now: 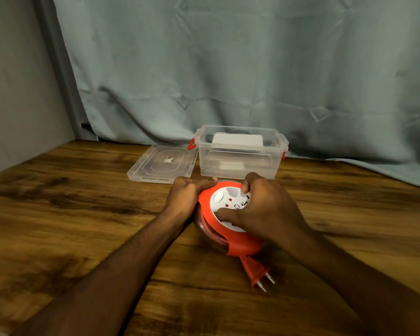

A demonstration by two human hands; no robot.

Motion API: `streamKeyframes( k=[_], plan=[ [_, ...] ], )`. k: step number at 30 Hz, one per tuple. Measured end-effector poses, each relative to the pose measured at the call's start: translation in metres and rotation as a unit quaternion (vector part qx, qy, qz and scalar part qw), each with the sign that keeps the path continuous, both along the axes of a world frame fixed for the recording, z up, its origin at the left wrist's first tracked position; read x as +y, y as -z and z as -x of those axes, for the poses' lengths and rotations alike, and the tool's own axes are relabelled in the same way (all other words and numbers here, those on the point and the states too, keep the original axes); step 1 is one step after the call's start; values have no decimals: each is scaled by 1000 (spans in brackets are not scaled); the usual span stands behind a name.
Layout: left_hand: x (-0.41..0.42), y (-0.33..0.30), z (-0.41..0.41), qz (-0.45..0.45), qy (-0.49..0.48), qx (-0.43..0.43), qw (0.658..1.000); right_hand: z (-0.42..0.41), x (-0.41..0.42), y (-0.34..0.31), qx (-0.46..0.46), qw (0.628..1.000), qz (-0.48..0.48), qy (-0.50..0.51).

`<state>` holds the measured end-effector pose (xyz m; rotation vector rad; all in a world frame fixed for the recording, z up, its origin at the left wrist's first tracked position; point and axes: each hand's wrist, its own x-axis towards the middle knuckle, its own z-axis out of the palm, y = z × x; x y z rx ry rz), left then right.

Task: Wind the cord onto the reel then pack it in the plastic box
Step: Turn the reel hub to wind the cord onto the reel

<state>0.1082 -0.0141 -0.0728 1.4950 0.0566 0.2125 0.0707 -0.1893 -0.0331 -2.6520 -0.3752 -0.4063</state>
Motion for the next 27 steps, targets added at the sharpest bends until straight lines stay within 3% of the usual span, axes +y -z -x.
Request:
streamKeyframes(
  k=[4,8,12,16,21,27],
  plan=[
    [7,-7,0,-34,47,19,998,-8,-24,-15,-11,980,67,-189],
    [11,-8,3,-78,96,27,992,-10,-45,-31,106,947,17,-303],
    [13,-10,5,-89,120,33,988,-17,-48,-32,145,944,11,-297],
    [12,-16,12,-80,218,61,971,-20,-50,-27,104,958,7,-269],
    [-2,-2,5,-58,130,37,989,-23,-44,-17,53,971,19,-232],
    [-1,4,-2,-23,99,27,994,-16,-31,-9,0,980,41,-195]
  ],
)
